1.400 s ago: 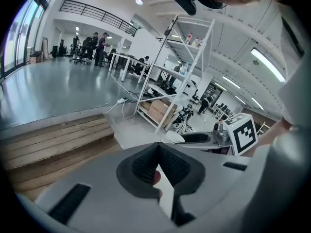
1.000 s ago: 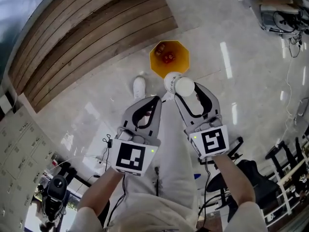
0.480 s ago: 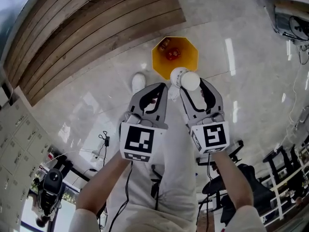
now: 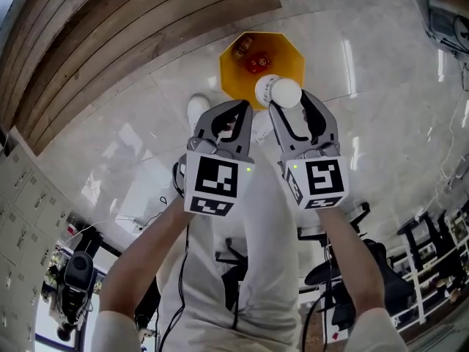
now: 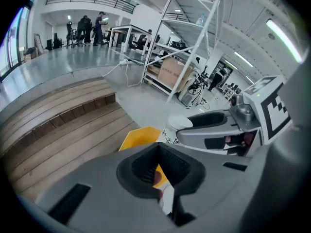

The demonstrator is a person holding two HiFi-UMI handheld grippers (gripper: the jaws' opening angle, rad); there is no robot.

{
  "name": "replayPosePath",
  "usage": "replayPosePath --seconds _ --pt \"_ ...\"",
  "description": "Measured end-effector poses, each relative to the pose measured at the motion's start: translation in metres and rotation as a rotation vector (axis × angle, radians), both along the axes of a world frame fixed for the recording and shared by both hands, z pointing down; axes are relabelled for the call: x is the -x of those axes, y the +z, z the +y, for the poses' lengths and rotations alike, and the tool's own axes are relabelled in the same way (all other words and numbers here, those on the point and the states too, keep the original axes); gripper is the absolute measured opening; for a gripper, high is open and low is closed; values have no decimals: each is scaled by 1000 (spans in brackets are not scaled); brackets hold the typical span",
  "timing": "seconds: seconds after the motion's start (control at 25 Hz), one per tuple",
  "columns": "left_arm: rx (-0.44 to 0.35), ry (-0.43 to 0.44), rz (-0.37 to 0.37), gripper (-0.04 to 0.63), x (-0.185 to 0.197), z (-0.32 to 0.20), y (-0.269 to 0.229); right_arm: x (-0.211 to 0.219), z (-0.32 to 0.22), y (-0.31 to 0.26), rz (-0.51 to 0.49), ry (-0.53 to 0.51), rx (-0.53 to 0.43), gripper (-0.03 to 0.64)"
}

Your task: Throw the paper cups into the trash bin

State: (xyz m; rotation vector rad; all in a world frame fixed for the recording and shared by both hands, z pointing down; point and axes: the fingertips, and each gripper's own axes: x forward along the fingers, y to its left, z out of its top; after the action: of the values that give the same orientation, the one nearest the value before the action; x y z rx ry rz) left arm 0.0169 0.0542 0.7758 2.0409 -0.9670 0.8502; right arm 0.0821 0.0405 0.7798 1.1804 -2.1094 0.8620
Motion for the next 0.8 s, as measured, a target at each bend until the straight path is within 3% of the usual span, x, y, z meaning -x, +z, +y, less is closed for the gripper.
replayPosePath --seconds 0.2,0.36,0.52,0.8 --pt "33 -7 -51 6 2 8 46 2 10 36 25 -7 35 235" --pt "104 -30 -107 6 5 10 95 2 9 68 52 -20 61 235" --pt "139 26 -159 6 -1 13 130 -5 11 101 88 2 119 235" --pt "227 -52 -169 6 0 14 155 -8 4 137 101 -31 181 235"
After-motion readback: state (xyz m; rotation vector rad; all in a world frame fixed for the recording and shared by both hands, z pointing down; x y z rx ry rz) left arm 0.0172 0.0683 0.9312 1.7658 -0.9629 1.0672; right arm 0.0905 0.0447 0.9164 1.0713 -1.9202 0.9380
